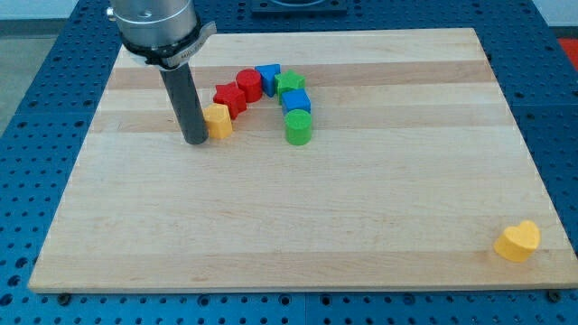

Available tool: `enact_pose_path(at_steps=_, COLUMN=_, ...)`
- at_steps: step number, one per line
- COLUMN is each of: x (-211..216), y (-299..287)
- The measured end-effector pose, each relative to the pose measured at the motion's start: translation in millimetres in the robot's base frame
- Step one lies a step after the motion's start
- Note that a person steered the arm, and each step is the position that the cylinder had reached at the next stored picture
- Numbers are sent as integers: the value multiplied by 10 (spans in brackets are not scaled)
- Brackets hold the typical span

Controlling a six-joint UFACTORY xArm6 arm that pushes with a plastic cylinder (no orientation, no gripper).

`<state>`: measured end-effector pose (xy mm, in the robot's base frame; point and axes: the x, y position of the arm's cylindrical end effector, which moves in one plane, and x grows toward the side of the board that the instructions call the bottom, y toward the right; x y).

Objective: Slightly touch the yellow hexagon

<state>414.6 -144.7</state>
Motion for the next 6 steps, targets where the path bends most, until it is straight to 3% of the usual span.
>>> enact_pose_path(at_steps=6, x=-22, y=-404)
